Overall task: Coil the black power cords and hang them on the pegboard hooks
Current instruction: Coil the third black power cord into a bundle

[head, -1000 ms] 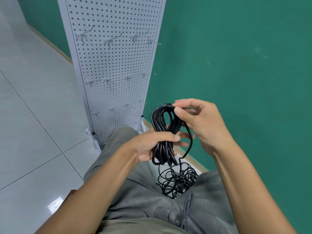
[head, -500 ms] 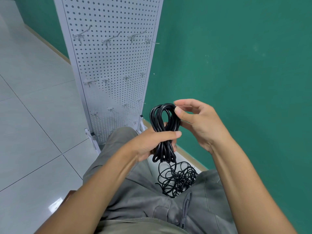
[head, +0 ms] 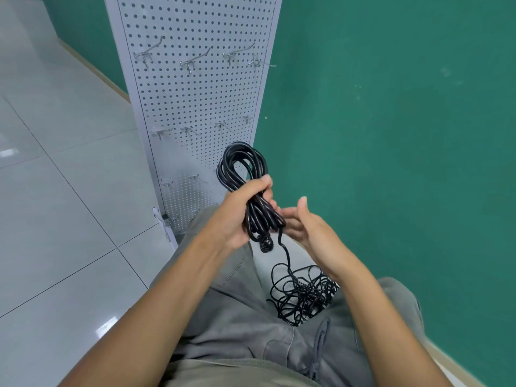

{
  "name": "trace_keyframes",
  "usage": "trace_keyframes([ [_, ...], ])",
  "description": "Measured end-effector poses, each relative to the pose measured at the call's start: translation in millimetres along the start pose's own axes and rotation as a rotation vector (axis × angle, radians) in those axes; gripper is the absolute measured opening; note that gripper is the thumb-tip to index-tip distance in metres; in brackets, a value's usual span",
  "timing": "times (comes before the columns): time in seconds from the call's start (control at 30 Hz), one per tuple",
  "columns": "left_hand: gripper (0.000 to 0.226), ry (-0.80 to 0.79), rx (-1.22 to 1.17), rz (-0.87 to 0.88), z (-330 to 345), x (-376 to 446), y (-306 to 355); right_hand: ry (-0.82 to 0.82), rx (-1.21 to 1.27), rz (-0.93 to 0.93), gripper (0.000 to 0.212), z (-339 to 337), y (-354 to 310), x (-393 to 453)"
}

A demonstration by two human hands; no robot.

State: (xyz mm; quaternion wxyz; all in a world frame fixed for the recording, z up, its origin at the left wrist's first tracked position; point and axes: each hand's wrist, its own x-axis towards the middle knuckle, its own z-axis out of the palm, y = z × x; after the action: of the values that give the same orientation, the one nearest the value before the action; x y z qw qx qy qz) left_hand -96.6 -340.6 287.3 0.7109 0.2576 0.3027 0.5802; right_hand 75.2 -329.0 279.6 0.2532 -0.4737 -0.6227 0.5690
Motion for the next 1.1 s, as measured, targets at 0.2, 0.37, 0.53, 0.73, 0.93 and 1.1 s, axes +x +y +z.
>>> trace_keyframes([
  [0.2, 0.022, 0.233, -0.109, 0.096, -12, 3, 15, -0.093, -0.148, 0.087, 0.052, 4, 32, 3],
  [0.37, 0.022, 0.418, -0.221, 0.171, -22, 9, 15, -0.023, -0.302, 0.018, 0.007, 9, 40, 9],
  [0.53, 0.024, 0.567, -0.187, 0.223, -29, 10, 9, 0.036, -0.332, -0.078, 0.018, 14, 33, 1],
  [0.73, 0.019, 0.705, 0.179, 0.281, -28, 13, -14, 0.033, -0.502, -0.273, 0.030, 19, -4, -18],
  [0.93, 0.021, 0.420, 0.418, 0.281, -3, 8, -34, 0.196, -0.493, -0.407, 0.023, -1, -33, -17],
  [1.1, 0.022, 0.158, 0.311, 0.107, 9, 0, -46, 0.274, -0.433, -0.434, 0.038, -16, -45, -13],
])
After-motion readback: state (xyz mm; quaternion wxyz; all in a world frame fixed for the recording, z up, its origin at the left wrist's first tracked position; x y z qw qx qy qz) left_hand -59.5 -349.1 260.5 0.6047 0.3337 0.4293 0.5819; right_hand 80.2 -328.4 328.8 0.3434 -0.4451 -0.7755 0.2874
